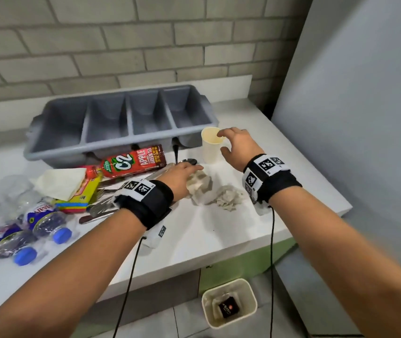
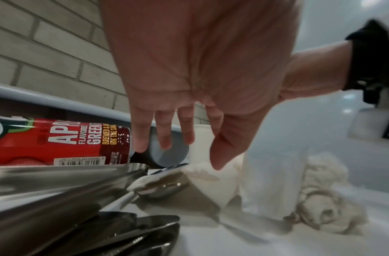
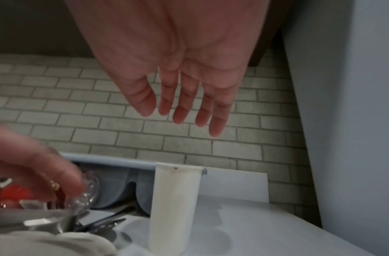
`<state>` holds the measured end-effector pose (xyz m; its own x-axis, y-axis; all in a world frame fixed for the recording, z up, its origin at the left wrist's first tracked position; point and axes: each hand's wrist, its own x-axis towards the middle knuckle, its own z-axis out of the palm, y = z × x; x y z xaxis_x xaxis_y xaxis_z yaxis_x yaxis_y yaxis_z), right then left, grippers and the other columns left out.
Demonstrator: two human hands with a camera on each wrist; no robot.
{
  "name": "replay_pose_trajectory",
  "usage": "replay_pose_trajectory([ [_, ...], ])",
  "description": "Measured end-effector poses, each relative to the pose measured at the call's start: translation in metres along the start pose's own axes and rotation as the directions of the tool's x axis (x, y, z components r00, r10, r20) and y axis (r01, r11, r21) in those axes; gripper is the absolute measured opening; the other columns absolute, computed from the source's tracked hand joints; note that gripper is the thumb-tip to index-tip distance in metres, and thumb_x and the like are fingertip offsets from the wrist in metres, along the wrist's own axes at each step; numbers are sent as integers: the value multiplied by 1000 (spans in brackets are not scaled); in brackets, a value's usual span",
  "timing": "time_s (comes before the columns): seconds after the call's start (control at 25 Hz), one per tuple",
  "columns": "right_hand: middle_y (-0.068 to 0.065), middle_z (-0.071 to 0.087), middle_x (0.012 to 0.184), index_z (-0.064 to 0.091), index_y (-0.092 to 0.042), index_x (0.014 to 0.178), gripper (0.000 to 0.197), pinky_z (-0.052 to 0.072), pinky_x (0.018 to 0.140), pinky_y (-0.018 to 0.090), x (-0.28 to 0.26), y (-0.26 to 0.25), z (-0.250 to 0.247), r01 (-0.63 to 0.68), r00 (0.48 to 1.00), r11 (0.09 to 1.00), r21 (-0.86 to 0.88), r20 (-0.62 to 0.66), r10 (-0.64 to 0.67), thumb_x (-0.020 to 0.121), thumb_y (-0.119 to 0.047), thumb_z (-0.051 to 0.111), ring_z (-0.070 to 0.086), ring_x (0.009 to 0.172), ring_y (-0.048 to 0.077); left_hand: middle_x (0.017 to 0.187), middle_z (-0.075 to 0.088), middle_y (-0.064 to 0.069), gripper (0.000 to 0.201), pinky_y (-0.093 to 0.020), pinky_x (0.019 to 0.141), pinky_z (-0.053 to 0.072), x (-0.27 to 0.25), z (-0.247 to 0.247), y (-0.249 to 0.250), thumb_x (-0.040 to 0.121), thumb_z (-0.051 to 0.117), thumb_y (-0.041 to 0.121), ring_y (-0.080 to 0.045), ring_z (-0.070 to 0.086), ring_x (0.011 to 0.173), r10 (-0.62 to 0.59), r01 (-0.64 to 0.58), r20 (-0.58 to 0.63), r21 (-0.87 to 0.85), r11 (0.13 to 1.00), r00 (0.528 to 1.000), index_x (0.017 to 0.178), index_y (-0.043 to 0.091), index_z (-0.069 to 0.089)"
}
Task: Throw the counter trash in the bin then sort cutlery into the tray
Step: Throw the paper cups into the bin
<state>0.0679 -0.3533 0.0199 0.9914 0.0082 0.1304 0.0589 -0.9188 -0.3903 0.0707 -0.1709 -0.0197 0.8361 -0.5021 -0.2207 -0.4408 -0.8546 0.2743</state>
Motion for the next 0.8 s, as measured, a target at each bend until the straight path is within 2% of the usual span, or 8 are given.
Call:
replay_pose_trajectory([
  [0.08, 12, 46, 141, 42, -15, 135, 47, 36, 108, 40, 18, 5, 5, 5, 996, 998, -66, 93, 1, 89, -9, 48, 37, 130, 31, 156, 24, -4, 84, -34, 114, 27, 10, 2, 2, 79, 67, 10, -26, 28, 141, -6, 3, 62, 55, 998, 998, 147, 31, 24],
  [0.2, 18, 44, 139, 36, -23, 139, 54, 42, 104, 41, 38, 14, 15, -62, 978, 994, -92, 195, 79, 88, -10, 47, 48, 123, 35, 155, 25, -8, 80, -35, 114, 27, 23, 8, 3, 81, 66, 13, -28, 28, 142, 13, -22, 110, 82, 996, 994, 146, 33, 26],
  [0.36, 18, 48, 135, 44, -27, 135, 50, 46, 100, 39, 46, 22, 25, -67, 959, 985, -160, 261, 108, 88, -10, 46, 53, 118, 37, 150, 35, -4, 68, -39, 110, 35, 27, 12, 1, 84, 57, 13, -26, 37, 136, 26, -34, 127, 61, 998, 992, 143, 35, 33],
  [0.44, 19, 53, 130, 53, -24, 128, 43, 46, 96, 37, 47, 24, 26, -73, 961, 984, -164, 253, 113, 89, -9, 45, 55, 113, 37, 151, 34, -2, 67, -41, 110, 36, 27, 14, 1, 85, 57, 16, -26, 38, 136, 6, -11, 109, 44, 999, 994, 143, 36, 30],
  [0.52, 20, 56, 127, 59, -16, 122, 36, 46, 94, 35, 47, 25, 24, -89, 966, 988, -130, 230, 118, 90, -7, 46, 56, 113, 37, 154, 31, -2, 66, -42, 110, 36, 26, 14, -1, 88, 53, 15, -27, 38, 136, -30, 31, 66, -8, 1000, 997, 145, 34, 26],
  [0.64, 20, 56, 129, 60, -11, 121, 33, 44, 97, 36, 42, 25, 19, -138, 975, 989, -50, 166, 144, 91, -11, 47, 54, 115, 38, 148, 41, -8, 57, -43, 108, 38, 22, 8, -3, 93, 46, 13, -30, 45, 130, -67, 60, -49, -128, 990, 997, 145, 25, 29],
  [0.8, 20, 57, 125, 61, -9, 118, 30, 44, 97, 37, 22, 22, 10, -134, 990, 991, 26, 37, 133, 92, -13, 47, 53, 115, 38, 141, 48, -15, 51, -36, 105, 38, 17, 1, -8, 95, 44, 9, -32, 48, 126, -130, 87, -148, -267, 960, 980, 144, 18, 31],
])
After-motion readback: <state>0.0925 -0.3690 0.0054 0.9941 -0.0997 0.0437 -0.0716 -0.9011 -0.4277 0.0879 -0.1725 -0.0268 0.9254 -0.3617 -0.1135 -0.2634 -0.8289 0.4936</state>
